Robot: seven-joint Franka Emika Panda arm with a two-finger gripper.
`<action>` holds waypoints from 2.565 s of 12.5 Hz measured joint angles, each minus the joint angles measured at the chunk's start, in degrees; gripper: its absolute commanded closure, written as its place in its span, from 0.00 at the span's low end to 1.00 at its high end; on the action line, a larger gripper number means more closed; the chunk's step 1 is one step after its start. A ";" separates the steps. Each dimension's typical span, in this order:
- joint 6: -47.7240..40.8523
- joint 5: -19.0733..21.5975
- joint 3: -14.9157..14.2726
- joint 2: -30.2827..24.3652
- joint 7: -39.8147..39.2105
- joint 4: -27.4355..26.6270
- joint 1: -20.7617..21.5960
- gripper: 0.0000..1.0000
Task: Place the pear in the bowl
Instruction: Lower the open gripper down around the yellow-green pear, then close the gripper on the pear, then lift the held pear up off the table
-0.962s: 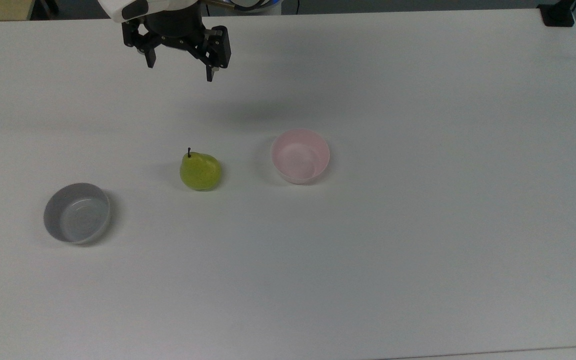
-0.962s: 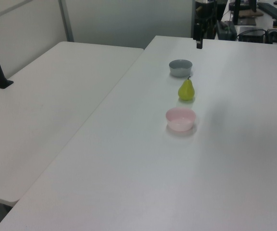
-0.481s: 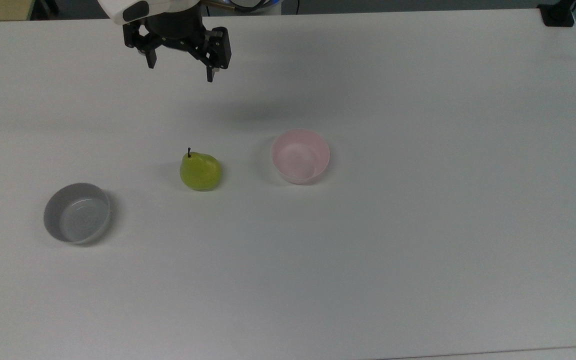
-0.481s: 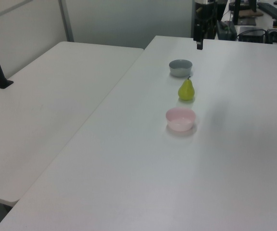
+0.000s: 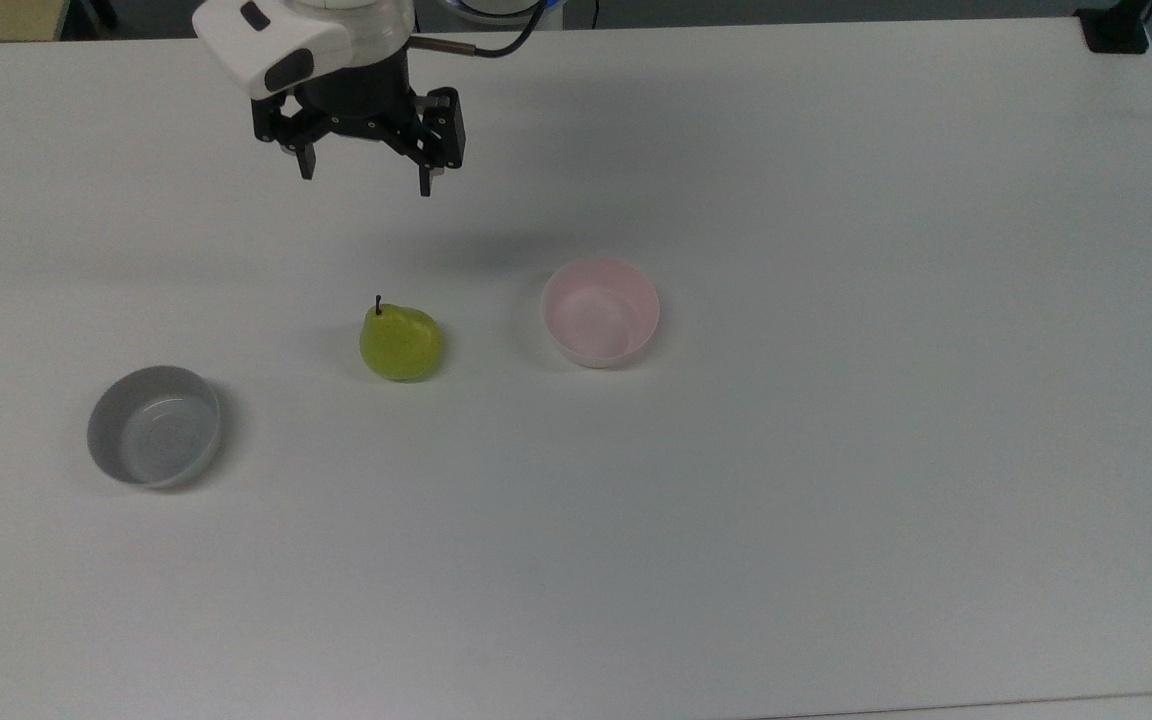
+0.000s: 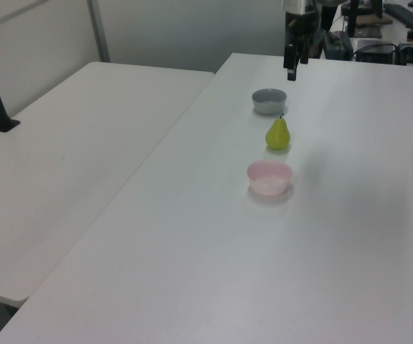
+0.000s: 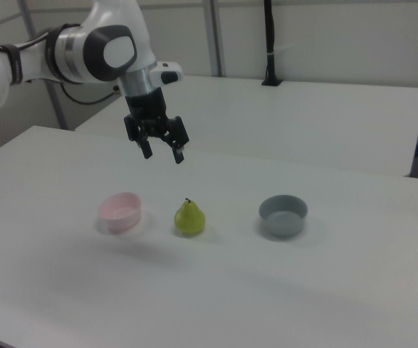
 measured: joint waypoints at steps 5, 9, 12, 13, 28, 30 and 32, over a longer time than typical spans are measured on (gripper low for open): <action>6.76 0.00 0.02 6.77 -4.92 -1.33 0.01 0.00; 9.98 -0.26 0.02 11.98 -5.15 -1.44 0.02 0.00; 12.76 -0.49 0.02 14.01 -5.25 -1.94 0.02 0.00; 13.50 -0.73 0.02 14.89 -5.25 -2.12 0.02 0.00; 12.87 -3.04 0.14 15.57 -5.25 -1.21 0.14 0.49; 9.68 -3.03 0.29 12.48 -5.25 -0.25 0.44 0.49; 5.87 -3.02 0.29 9.91 -5.25 1.81 0.64 0.49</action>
